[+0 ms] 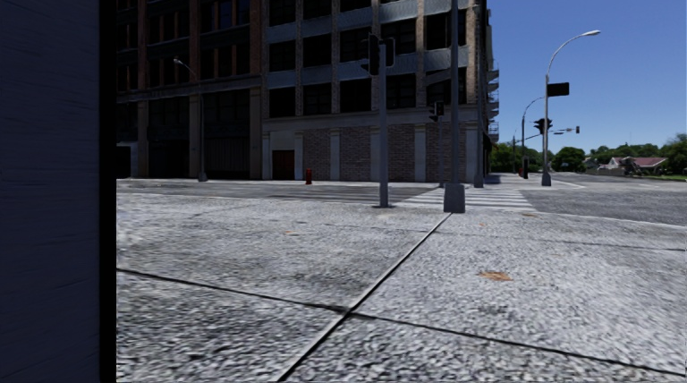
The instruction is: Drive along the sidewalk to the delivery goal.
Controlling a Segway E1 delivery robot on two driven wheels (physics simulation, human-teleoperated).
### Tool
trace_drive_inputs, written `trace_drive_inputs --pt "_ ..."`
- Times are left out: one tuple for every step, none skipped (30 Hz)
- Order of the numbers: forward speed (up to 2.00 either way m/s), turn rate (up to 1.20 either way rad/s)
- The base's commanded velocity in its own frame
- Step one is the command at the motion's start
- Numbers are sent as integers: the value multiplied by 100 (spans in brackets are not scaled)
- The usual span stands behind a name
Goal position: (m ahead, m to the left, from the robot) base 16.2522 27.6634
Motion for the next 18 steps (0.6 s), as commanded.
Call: trace_drive_inputs --pt "200 0" --pt "200 0" --pt "200 0" --pt "200 0" --pt "200 0" --pt "200 0" --pt "200 0" --pt "200 0" --pt "200 0" --pt "200 6" --pt "200 28" --pt "200 42" --pt "200 42" --pt "200 50" --pt "200 56" --pt "200 57" --pt "200 59" --pt "200 59"
